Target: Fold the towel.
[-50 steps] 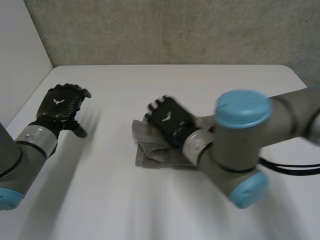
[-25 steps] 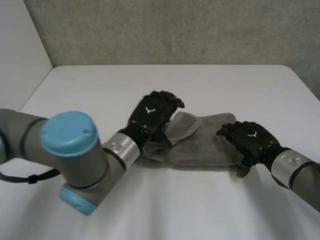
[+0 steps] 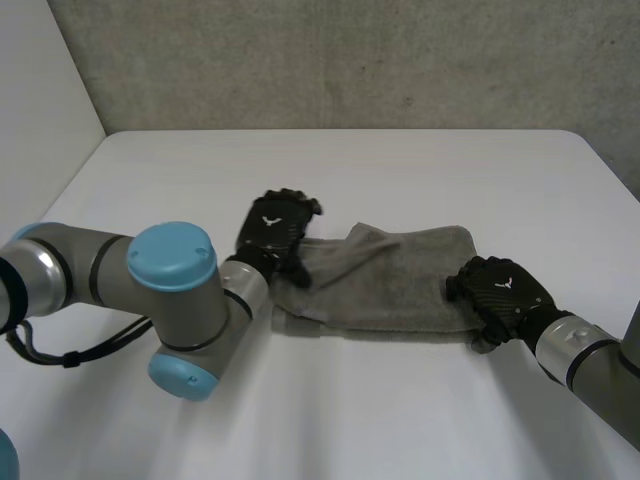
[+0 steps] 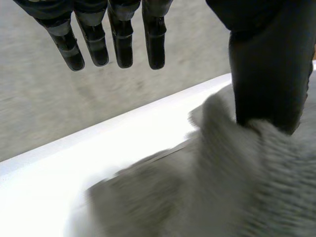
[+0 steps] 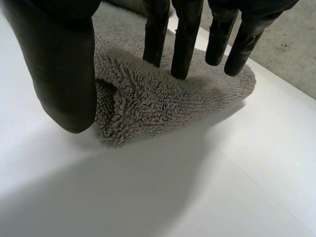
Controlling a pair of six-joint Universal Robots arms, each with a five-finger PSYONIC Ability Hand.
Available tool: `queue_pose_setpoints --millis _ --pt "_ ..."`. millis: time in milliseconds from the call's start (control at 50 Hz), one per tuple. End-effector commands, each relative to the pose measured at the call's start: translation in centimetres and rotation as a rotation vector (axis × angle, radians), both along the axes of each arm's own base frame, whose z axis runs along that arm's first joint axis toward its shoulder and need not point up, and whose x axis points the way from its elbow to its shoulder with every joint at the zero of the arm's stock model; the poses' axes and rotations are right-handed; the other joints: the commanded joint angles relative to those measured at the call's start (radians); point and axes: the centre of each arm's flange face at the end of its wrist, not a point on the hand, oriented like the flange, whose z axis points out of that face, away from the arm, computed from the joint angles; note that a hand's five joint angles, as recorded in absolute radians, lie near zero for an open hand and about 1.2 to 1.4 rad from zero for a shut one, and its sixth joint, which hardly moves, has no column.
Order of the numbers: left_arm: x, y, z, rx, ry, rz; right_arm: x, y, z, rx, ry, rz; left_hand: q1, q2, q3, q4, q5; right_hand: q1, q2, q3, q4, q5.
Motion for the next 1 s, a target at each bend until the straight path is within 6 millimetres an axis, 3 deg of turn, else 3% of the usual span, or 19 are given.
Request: queue_pose_setpoints --millis 20,160,240,340,380,400,480,660,760,880,940,980,1000 --pt "2.8 -0.9 -1.3 0.014 -0.130 0.118 0.0 0.2 -0.1 -0.002 0.004 -0.004 -0.013 0.018 -0.052 -0.059 0.004 0.015 0.024 -0.044 -0.076 0.016" --pt "3.9 0.1 -2.6 0.048 -0.209 0.134 -0.1 0.5 -0.1 0.002 0.006 -0.007 -0.013 0.018 -0.052 -0.059 0.004 0.015 0.024 -0.044 -0.076 0.016" --pt "4.0 1.6 -1.6 0.048 -0.204 0.114 -0.2 0.5 -0.1 0.002 0.005 -0.007 -0.016 0.015 -0.052 -0.059 0.001 0.044 0.053 -0.044 -0.076 0.045" --pt "3.2 3.6 -0.8 0.036 -0.200 0.067 -0.3 0.4 -0.1 -0.006 0.009 -0.009 -0.016 0.015 -0.052 -0.059 0.001 0.191 0.200 -0.044 -0.076 0.192" --pt "3.0 4.1 -0.8 0.037 -0.202 0.056 -0.5 0.1 0.0 -0.022 0.012 -0.016 -0.018 0.012 -0.052 -0.059 -0.002 0.421 0.430 -0.044 -0.076 0.422" --pt "3.0 4.4 -0.7 0.037 -0.204 0.053 -0.5 0.1 0.0 -0.022 0.012 -0.016 -0.019 0.012 -0.052 -0.059 -0.002 0.423 0.432 -0.044 -0.076 0.424" --pt "3.1 4.6 -0.6 0.037 -0.205 0.054 -0.7 -0.2 0.1 -0.026 0.008 -0.016 -0.019 0.012 -0.052 -0.059 -0.002 0.759 0.768 -0.044 -0.076 0.760" --pt "4.7 4.5 0.8 0.028 -0.193 0.092 -1.5 -0.2 0.5 -0.015 0.019 -0.009 -0.021 0.009 -0.052 -0.059 -0.005 0.759 0.768 -0.044 -0.076 0.760" --pt "6.2 4.3 2.2 0.014 -0.179 0.127 -3.0 -0.1 2.4 0.001 0.064 0.036 -0.024 0.006 -0.052 -0.059 -0.008 0.759 0.768 -0.044 -0.076 0.760" --pt "8.0 3.6 3.7 -0.009 -0.160 0.182 -2.8 -0.6 5.3 -0.046 0.112 0.101 -0.027 0.003 -0.052 -0.059 -0.011 0.759 0.768 -0.044 -0.076 0.760" --pt "8.3 3.1 4.2 -0.023 -0.151 0.198 -1.3 -0.5 6.8 -0.078 0.125 0.165 -0.030 0.000 -0.052 -0.059 -0.014 0.759 0.768 -0.044 -0.076 0.760" --pt "8.5 2.8 4.4 -0.028 -0.146 0.208 2.1 0.8 8.6 -0.143 0.122 0.286 -0.030 0.000 -0.052 -0.059 -0.014 0.759 0.768 -0.044 -0.076 0.760" --pt "8.6 2.6 4.6 -0.033 -0.143 0.213 2.2 0.8 8.7 -0.143 0.122 0.286 -0.030 0.000 -0.052 -0.059 -0.014 0.759 0.768 -0.044 -0.076 0.760"
